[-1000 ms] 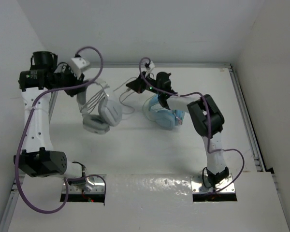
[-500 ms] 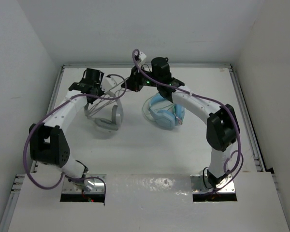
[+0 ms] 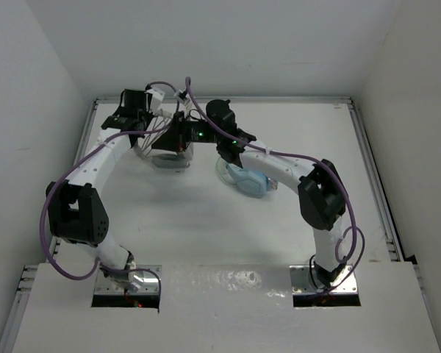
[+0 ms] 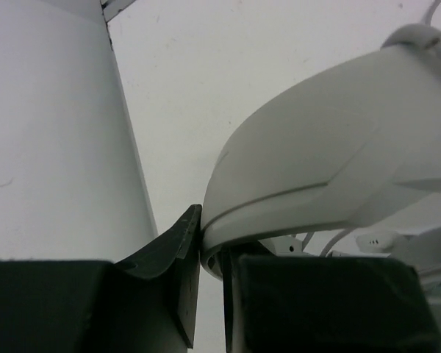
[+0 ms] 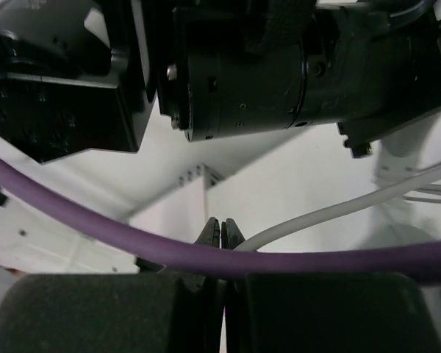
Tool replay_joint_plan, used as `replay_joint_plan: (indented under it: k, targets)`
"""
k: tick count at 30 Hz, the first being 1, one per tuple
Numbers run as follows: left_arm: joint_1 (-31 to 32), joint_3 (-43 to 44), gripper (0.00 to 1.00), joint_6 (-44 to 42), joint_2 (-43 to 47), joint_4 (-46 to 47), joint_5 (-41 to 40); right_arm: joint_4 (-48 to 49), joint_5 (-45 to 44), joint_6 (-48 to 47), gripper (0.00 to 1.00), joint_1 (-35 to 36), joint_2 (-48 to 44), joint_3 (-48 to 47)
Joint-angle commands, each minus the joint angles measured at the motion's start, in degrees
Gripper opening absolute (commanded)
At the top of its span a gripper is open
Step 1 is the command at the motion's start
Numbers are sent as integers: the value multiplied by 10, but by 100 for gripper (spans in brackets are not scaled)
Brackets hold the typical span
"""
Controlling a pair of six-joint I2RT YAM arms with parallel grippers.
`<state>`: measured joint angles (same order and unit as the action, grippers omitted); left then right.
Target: Wrap the headphones
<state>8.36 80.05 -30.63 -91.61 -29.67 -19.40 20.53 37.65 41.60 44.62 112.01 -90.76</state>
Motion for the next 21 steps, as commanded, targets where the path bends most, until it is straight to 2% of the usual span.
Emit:
replay_joint_plan:
  k: [1,2,5,9,12,15,17,21]
  targets:
    - [-28,38,0,67,14,89,-2,124,75,134,0,15,18,-45]
    - [-50,51,0,75,16,100,0,123,76,145,0,20,25,-48]
    - [-83,91,0,113,13,111,33,119,63,145,8,29,36,-57]
    - [-84,97,0,143,31,130,60,99,36,138,9,46,77,-105]
    - [-84,104,0,145,46,123,77,114,4,138,7,51,91,-104]
    - [-84,107,0,118,57,105,96,160,-34,141,0,48,81,-58]
    - [-84,79,0,96,73,116,85,180,-42,133,0,35,57,-39]
    - [-84,20,0,2,100,141,86,193,-73,132,0,-21,10,-6]
